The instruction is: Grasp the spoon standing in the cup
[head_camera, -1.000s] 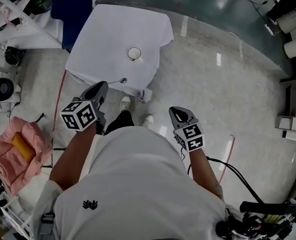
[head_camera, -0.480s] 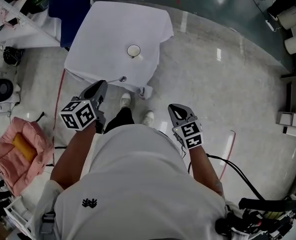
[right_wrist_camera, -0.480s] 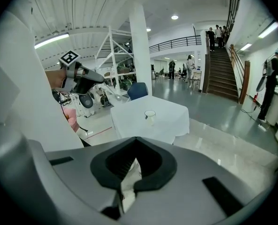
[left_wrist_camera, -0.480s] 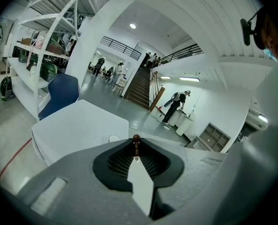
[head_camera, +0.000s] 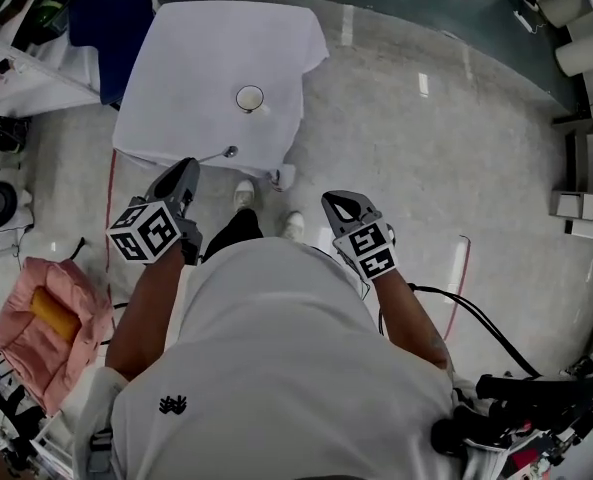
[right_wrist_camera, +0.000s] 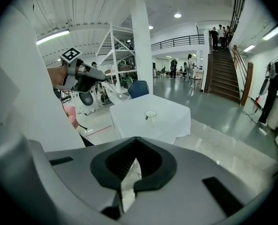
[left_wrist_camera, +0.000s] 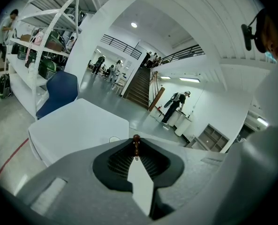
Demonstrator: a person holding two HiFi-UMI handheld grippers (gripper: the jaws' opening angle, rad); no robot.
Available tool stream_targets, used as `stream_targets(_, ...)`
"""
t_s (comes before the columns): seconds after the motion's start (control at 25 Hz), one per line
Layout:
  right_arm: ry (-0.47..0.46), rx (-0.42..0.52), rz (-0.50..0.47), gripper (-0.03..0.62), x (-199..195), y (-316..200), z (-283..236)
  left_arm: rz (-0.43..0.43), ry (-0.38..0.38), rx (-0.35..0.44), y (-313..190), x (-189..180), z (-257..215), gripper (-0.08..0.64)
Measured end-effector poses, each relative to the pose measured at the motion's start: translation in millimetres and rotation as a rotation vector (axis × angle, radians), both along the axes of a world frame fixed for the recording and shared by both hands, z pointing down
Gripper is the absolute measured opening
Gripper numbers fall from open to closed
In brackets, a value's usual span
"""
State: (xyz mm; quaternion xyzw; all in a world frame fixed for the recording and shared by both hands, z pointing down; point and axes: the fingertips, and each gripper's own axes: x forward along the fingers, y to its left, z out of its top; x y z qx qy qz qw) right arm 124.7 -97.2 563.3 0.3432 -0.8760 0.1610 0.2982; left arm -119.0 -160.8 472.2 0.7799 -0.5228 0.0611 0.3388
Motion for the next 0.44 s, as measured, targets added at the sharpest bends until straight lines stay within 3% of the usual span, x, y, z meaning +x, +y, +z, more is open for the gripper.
stream_targets(0.44, 0.023, 0.003, -0.015, 0.006, -31.9, -46.3, 5.9, 0.008, 0.018, -0.014, -47.4, -24.2, 15.5, 0.048)
